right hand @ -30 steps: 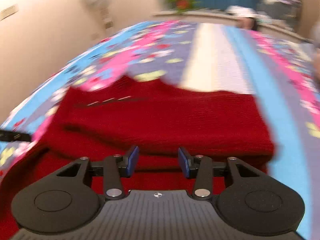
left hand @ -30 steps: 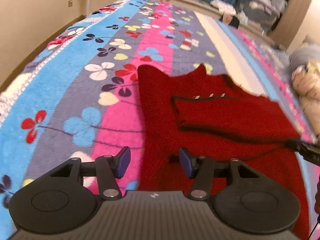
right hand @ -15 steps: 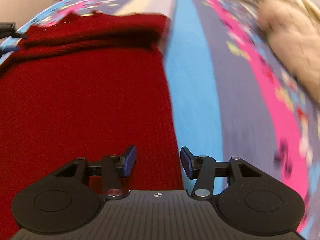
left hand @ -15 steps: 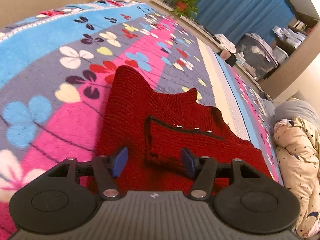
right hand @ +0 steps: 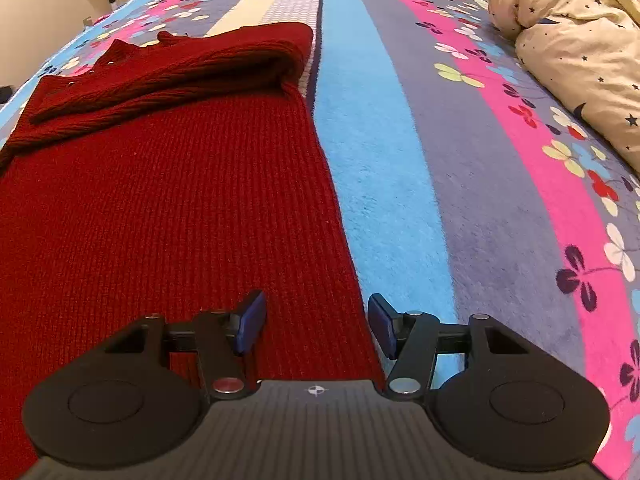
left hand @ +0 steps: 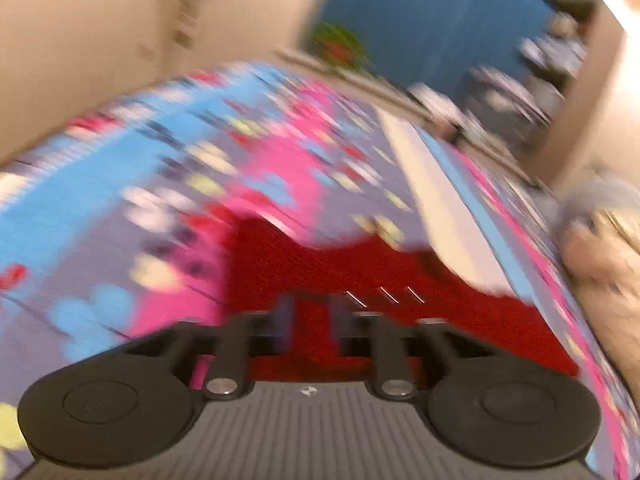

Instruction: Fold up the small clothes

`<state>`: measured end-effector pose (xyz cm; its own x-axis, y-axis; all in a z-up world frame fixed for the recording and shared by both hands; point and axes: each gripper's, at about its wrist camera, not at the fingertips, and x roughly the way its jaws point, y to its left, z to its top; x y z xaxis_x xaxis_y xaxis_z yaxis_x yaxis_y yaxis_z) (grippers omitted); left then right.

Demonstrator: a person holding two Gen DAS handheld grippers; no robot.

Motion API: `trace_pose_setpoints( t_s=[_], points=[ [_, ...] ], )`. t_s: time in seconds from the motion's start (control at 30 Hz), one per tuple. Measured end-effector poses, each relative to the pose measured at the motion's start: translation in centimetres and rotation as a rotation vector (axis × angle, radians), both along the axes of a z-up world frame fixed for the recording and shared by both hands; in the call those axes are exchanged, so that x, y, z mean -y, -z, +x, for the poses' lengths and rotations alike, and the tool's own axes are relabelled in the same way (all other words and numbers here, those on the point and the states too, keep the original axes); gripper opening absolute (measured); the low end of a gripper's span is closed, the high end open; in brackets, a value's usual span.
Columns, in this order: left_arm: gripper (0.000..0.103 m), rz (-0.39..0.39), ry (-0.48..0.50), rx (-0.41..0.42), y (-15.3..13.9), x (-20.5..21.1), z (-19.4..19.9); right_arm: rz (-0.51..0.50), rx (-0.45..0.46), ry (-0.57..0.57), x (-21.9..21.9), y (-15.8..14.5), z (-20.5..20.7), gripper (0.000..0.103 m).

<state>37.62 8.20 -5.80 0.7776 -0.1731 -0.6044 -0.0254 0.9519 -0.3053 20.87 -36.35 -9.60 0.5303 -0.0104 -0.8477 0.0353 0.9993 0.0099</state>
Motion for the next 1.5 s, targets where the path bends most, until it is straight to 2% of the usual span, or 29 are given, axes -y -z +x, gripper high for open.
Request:
trace_pose_setpoints(
  t_s=[0.07, 0.13, 0.17, 0.23, 0.27, 0.3, 0.33, 0.37, 0.43, 0.47, 0.57, 0.63, 0.67, 0.73, 0.77, 0.83, 0.9, 0.93, 0.97, 1.0, 1.03, 1.07, 1.1, 1.17, 1.23, 1.3, 1.4, 1.5],
  points=[
    [0.081, 0.079, 0.018, -0.006, 0.9, 2.2, 0.2, -0.01, 0.0, 0.004, -0.2, 0.0, 0.1, 0.058],
    [0.082, 0.114, -0.004, -0.06, 2.5, 3.0, 1.1, -0.026, 0.003, 0.003, -0.6, -0.1, -0.1, 0.058],
    [0.081, 0.084, -0.013, -0.09, 3.5, 2.9, 1.5, -0.03, 0.003, 0.004, -0.7, -0.1, 0.0, 0.058],
    [0.081, 0.059, -0.029, -0.075, 4.4, 2.7, 1.8, -0.031, 0.004, 0.007, -0.8, -0.1, -0.1, 0.058],
    [0.068, 0.072, -0.029, -0.047, 4.5, 2.7, 1.8, -0.029, 0.003, 0.009, -0.7, 0.0, 0.0, 0.059],
    [0.032, 0.075, -0.025, -0.035, 4.4, 2.7, 1.9, -0.028, 0.0, 0.011, -0.7, 0.0, 0.1, 0.059],
    [0.016, 0.069, -0.031, -0.031, 4.2, 2.5, 2.0, -0.028, -0.001, 0.012, -0.7, 0.1, 0.2, 0.059],
    [0.007, 0.044, -0.045, -0.007, 3.8, 2.0, 1.9, -0.031, -0.002, 0.011, -0.8, 0.1, 0.3, 0.059],
    [0.006, -0.007, -0.048, 0.062, 2.4, 0.9, 1.5, -0.038, 0.0, 0.008, -1.0, 0.2, 0.5, 0.059],
    [0.005, -0.003, -0.054, 0.102, 1.5, 0.7, 1.2, -0.04, 0.001, 0.006, -1.0, 0.3, 0.6, 0.059],
    [0.005, 0.072, -0.129, 0.178, -0.1, 0.8, -0.2, -0.035, 0.003, 0.006, -0.9, 0.3, 0.8, 0.059],
    [0.002, 0.106, -0.19, 0.147, 0.5, 0.4, -0.3, -0.03, 0.001, 0.007, -0.8, 0.2, 0.8, 0.059],
    [0.001, 0.116, -0.215, 0.083, 1.3, 0.2, 0.1, -0.03, 0.001, 0.006, -0.7, 0.2, 0.8, 0.059],
    [0.003, 0.121, -0.222, -0.048, 2.6, -0.2, 0.9, -0.032, 0.002, 0.002, -0.7, 0.2, 0.7, 0.059],
    [0.004, 0.12, -0.248, -0.022, 2.4, -0.3, 0.4, -0.033, 0.002, 0.001, -0.7, 0.2, 0.7, 0.059],
    [0.005, 0.197, -0.276, 0.088, 0.7, 0.6, -0.7, -0.033, 0.001, 0.003, -0.7, 0.2, 0.7, 0.059],
    [0.014, 0.217, -0.212, 0.198, -0.6, 1.8, -1.4, -0.033, -0.001, 0.005, -0.7, 0.2, 0.7, 0.059],
    [0.017, 0.235, -0.17, 0.216, -0.5, 2.3, -1.4, -0.035, -0.001, 0.005, -0.7, 0.2, 0.8, 0.059],
    [0.027, 0.274, -0.125, 0.197, 0.3, 2.9, -0.9, -0.038, -0.001, 0.004, -0.8, 0.2, 0.7, 0.059],
    [0.038, 0.31, -0.073, 0.101, 1.9, 3.5, 0.1, -0.04, 0.0, 0.003, -0.8, 0.2, 0.7, 0.059],
    [0.038, 0.314, -0.012, -0.054, 3.9, 3.7, 1.1, -0.04, 0.001, 0.002, -0.8, 0.2, 0.7, 0.059],
    [0.038, 0.302, -0.01, -0.038, 4.5, 3.5, 0.5, -0.04, 0.002, 0.003, -0.8, 0.2, 0.7, 0.059],
    [0.038, 0.303, -0.023, -0.008, 3.7, 3.6, -0.1, -0.039, 0.002, 0.003, -0.7, 0.2, 0.6, 0.06],
    [0.038, 0.317, -0.025, -0.009, 1.6, 4.1, -1.0, -0.037, 0.004, 0.004, -0.6, 0.1, 0.6, 0.06],
    [0.044, 0.298, 0.011, 0.055, -0.5, 4.1, -2.8, -0.032, 0.004, 0.011, -0.5, 0.0, 0.5, 0.06],
    [0.051, 0.319, 0.043, 0.068, -2.3, 4.3, -4.7, -0.032, 0.008, 0.016, -0.5, -0.1, 0.4, 0.06],
    [0.06, 0.311, 0.027, 0.026, -3.9, 3.2, -7.7, -0.036, 0.019, 0.011, -0.6, -0.5, 0.0, 0.06],
    [0.06, 0.277, 0.021, -0.05, -4.4, 1.3, -10.9, -0.035, 0.039, -0.003, -0.8, -1.1, -0.8, 0.06]
  ],
)
